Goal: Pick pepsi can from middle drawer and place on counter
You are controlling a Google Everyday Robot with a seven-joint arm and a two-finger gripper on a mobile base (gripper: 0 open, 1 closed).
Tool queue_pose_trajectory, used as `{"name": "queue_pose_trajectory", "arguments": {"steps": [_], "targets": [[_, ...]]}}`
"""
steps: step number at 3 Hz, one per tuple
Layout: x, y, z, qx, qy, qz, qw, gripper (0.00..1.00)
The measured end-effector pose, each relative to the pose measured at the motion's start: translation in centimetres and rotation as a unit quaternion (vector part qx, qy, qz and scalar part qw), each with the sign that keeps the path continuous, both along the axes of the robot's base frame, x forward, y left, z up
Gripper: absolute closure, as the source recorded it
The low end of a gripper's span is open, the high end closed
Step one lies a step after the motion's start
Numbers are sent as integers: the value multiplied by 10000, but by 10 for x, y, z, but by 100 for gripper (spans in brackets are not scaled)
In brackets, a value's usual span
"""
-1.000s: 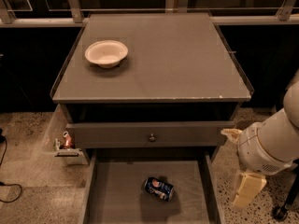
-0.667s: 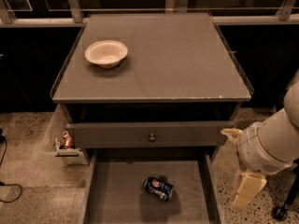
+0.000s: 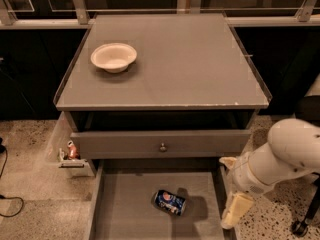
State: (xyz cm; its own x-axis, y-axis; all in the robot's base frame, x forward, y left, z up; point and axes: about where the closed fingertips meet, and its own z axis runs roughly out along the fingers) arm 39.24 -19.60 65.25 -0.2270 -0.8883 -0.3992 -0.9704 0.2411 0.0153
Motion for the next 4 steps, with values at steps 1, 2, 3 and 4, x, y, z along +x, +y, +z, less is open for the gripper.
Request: {"name": "queue_pose_trajectory", "arguments": {"steps": [1,2,3,4], "targets": [[26,6,-63,532,-182,-182,9983,0],[26,6,-63,532,-182,-182,9983,0],[27,12,-80,732,-182,-209,9969,0],[32,30,-132,1038,-232,-283,9939,0]]}}
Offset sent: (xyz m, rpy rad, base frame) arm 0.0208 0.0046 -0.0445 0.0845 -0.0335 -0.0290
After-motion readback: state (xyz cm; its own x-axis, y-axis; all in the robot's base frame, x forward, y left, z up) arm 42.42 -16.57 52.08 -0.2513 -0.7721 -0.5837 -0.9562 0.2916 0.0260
